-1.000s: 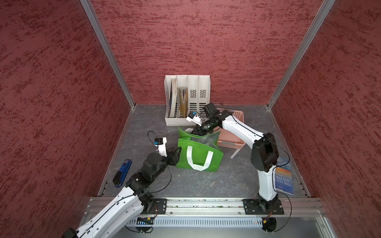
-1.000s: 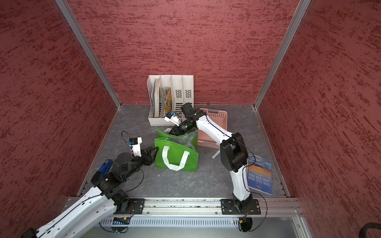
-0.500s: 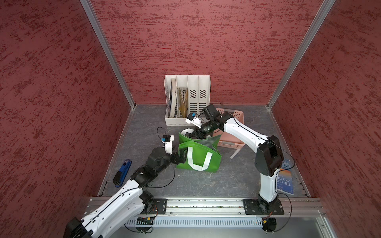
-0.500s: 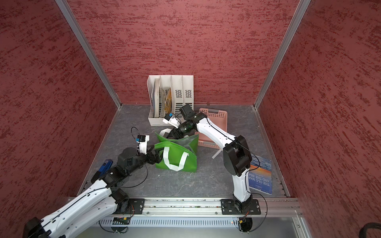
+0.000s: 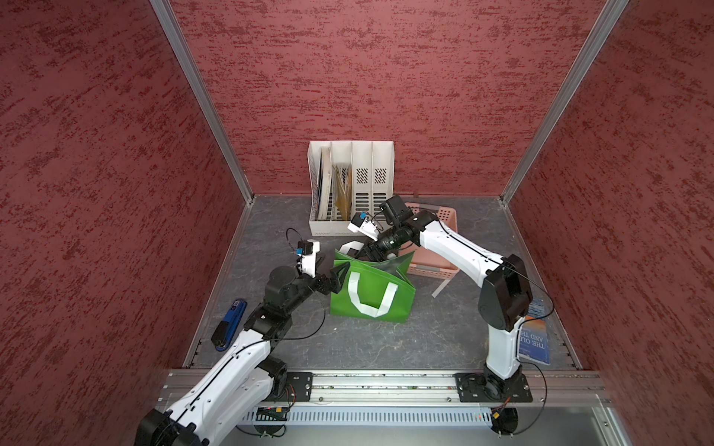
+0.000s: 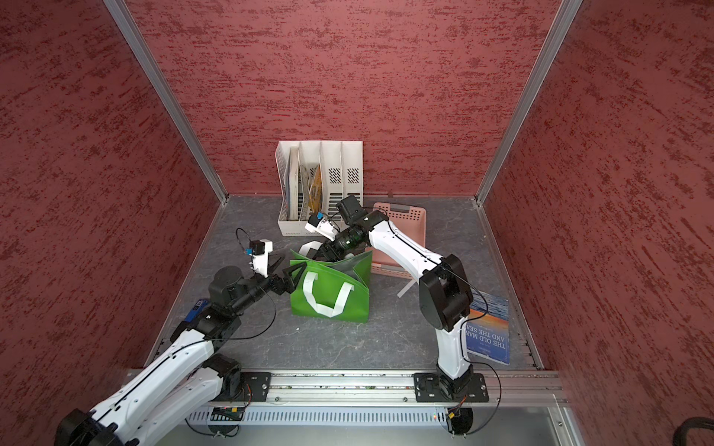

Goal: Place the ice pack in the delivery bag
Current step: Close the delivery bag at the center of the board.

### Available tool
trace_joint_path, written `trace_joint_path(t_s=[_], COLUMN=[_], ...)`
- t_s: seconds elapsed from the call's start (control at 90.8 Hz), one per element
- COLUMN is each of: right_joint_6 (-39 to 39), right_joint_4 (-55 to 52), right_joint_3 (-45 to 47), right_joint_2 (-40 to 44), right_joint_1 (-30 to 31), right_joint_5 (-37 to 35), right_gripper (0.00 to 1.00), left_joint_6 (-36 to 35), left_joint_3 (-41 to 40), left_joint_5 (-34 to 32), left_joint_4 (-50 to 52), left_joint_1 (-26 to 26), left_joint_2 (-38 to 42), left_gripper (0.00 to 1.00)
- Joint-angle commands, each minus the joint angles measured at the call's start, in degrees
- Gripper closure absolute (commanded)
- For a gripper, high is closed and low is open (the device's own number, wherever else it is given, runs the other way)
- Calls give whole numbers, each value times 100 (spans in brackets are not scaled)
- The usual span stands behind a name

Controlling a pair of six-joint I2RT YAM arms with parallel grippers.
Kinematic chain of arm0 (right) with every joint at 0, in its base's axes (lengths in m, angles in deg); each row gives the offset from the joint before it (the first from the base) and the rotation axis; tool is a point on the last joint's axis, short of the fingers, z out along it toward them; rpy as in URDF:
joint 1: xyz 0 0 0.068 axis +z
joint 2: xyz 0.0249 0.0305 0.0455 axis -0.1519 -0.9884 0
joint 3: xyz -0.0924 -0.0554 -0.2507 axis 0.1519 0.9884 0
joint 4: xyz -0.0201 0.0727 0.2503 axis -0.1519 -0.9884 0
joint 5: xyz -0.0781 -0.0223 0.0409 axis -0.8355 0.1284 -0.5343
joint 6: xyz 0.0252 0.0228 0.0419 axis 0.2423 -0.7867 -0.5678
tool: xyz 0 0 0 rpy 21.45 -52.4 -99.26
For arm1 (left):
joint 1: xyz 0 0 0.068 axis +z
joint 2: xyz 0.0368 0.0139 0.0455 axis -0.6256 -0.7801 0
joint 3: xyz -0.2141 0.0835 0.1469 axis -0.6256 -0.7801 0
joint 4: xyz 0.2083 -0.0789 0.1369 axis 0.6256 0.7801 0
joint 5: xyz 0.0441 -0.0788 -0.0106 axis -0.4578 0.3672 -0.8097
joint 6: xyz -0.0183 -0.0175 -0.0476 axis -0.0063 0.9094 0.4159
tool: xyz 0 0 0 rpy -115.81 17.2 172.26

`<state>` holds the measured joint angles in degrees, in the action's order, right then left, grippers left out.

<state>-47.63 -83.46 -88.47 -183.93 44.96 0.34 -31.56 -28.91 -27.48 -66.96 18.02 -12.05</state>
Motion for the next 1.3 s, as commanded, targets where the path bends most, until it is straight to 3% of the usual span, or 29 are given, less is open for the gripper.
trace_joint_path(t_s=[0.0, 0.165, 0.331, 0.573, 0.705, 0.881, 0.937, 1.08, 1.19, 1.289], right_joint_6=[96, 152, 227, 263, 229, 77, -101, -998, -2075, -3326], right_joint_4=[-161, -259, -412, -539, -560, -425, -170, 307, -308, -1215], right_joint_3=[-102, -161, -260, -426, -486, -497, -369, -383, -974, -1463], right_joint_2=[267, 271, 250, 234, 209, 300, 459, 877, 1024, 1106], right_joint_1=[77, 73, 77, 70, 77, 76, 70, 69, 81, 88], right_joint_5=[48, 33, -2, -79, -161, -438, -730, -2419, -3456, -4214], right_gripper=[48, 48, 49, 49, 49, 47, 44, 35, 20, 15], left_joint_6=[-74, -151, -185, -125, 36, 168, 233, 333, 565, 846], left_joint_3=[-34, -72, -167, -169, -213, -379, -425, -466, -561, -748], left_joint_5=[803, 1316, 1630, 2081, 2245, 2246, 2243, 1980, 1325, 823], left_joint_4=[-582, -842, -1140, -1302, -1404, -1475, -1445, -1017, -735, -678], left_joint_1=[211, 318, 461, 593, 586, 545, 514, 394, 177, -3], left_joint_2=[-204, -539, -757, -1102, -1094, -877, -799, -500, -123, 325], left_gripper=[0, 1, 10, 43, 50, 72, 81, 99, 100, 100])
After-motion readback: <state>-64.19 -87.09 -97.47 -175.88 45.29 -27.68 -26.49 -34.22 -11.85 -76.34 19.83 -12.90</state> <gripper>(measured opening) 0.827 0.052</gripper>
